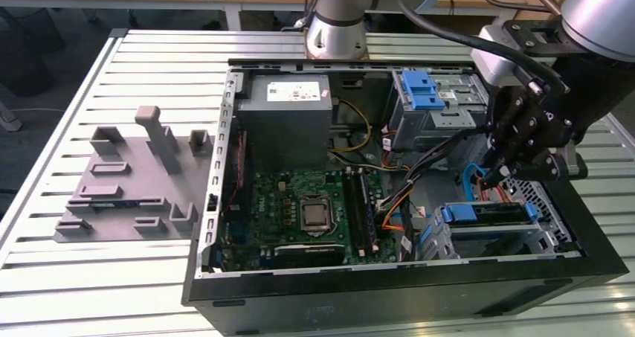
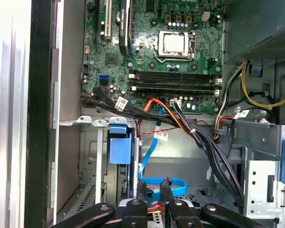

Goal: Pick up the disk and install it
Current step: 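Insert the second disk wire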

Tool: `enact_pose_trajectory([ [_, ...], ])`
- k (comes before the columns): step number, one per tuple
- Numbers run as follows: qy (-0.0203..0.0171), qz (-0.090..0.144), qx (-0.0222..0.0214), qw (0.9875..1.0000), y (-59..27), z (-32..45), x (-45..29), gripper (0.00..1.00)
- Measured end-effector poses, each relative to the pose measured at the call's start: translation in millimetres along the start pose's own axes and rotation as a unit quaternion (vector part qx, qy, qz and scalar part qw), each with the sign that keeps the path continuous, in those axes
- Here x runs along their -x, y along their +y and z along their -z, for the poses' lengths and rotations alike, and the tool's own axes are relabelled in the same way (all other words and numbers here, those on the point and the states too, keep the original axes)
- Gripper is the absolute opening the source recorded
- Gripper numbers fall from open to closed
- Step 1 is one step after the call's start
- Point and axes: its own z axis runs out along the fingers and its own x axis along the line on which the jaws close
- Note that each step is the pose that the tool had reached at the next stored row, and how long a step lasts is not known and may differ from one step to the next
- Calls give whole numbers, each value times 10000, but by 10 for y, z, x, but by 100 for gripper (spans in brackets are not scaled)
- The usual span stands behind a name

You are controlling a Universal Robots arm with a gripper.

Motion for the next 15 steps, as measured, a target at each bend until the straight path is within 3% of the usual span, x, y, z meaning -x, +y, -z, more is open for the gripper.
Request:
enact_pose_trajectory([
  [2,35,3,-3,10000,0,0,0,25],
  [5,118,6,-4,9999,1,0,-1,25],
  [15,120,6,-4,9999,1,-43,0,25],
])
